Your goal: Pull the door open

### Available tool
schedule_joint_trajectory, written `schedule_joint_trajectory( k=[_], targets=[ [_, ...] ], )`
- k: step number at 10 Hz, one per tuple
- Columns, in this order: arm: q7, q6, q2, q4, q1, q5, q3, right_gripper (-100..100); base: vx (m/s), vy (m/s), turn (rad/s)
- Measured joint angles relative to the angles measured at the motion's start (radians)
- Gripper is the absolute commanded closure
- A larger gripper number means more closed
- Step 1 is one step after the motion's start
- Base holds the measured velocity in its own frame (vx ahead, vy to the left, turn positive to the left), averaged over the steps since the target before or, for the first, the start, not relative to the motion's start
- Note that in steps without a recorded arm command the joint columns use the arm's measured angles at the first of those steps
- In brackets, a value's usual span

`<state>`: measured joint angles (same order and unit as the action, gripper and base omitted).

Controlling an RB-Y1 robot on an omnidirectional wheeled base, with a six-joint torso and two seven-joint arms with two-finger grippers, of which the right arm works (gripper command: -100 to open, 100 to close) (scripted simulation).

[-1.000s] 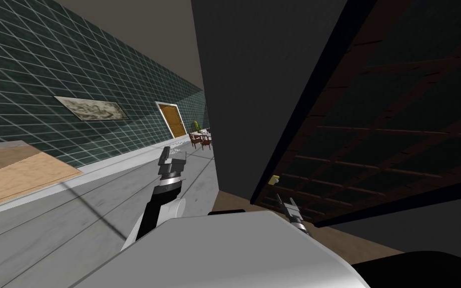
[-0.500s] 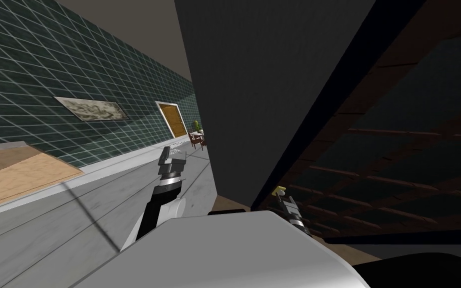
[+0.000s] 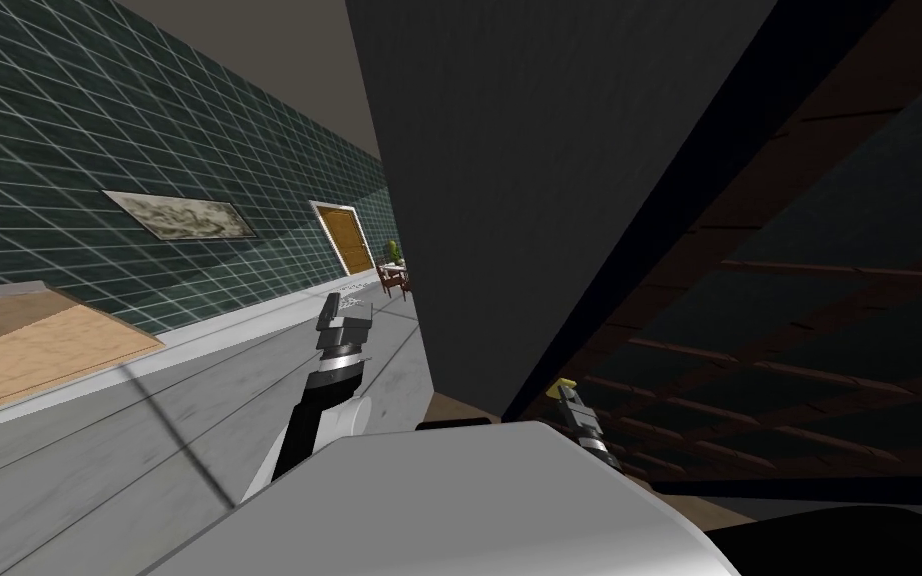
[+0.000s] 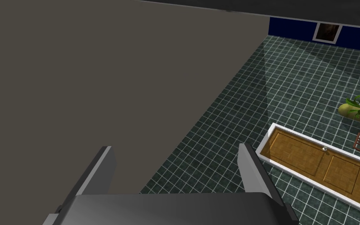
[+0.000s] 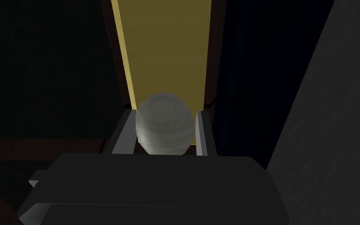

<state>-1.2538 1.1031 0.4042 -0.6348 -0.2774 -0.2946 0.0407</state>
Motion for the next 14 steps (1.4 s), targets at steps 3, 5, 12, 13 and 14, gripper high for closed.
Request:
schedule_joint_trajectory(
  k=[3, 5, 12, 13, 14],
  targets=[
    [0.0, 0.0, -0.001, 0.0, 0.0, 0.0, -0.001, 100, -0.005, -0.002, 0.002],
    [0.039, -0.003, 0.0, -0.001, 0.003, -0.001, -0.002, 100, -0.021, -0.007, 0.011],
    [0.205, -0.011, -0.004, 0.0, 0.018, -0.006, -0.009, 100, -0.026, -0.01, 0.011],
    [0.233, -0.011, -0.005, 0.002, 0.023, -0.007, -0.01, 100, -0.02, -0.007, 0.008],
    [0.254, -0.012, -0.006, 0.003, 0.024, -0.008, -0.011, 100, -0.023, -0.004, 0.006]
  ],
)
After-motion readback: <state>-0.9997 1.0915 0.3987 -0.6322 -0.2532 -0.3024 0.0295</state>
